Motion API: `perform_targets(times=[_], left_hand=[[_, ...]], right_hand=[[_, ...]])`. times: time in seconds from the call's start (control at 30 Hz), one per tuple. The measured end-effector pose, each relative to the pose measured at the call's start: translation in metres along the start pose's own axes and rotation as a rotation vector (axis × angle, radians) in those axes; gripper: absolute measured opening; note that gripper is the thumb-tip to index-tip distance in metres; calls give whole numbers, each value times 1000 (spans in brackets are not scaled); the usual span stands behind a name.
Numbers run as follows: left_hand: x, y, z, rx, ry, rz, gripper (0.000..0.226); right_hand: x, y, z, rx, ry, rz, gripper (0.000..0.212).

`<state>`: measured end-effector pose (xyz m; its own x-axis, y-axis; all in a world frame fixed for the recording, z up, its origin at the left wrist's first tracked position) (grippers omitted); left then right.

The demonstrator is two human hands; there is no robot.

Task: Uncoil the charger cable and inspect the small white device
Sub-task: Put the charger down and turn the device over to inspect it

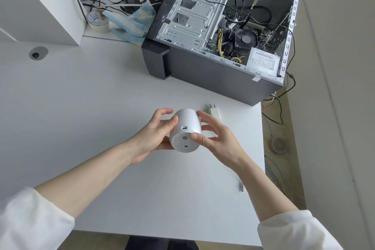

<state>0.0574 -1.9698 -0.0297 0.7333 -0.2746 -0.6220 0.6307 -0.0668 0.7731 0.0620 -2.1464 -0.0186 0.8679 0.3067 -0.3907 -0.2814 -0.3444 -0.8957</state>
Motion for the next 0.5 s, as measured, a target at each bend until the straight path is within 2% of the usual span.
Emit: perform_targets(times=[0.33,0.5], left_hand=[[-9,-5,8,-31,-145,26,72],[-7,-10,3,-28,-134,23,63]], right_hand=[[7,17,8,144,28,112,69],[14,16,19,164,-11,124,61]])
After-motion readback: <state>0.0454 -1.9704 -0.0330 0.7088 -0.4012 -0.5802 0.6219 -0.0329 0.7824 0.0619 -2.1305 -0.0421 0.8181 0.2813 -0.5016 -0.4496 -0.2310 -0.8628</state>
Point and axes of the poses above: each hand's wrist, its own x-axis towards the middle knuckle, its own z-axis out of the palm, y = z × x, the point moved 8 cm from there along x, towards the middle knuckle, and after that the axes turned 3 degrees about -y, right-handed, at the moved point
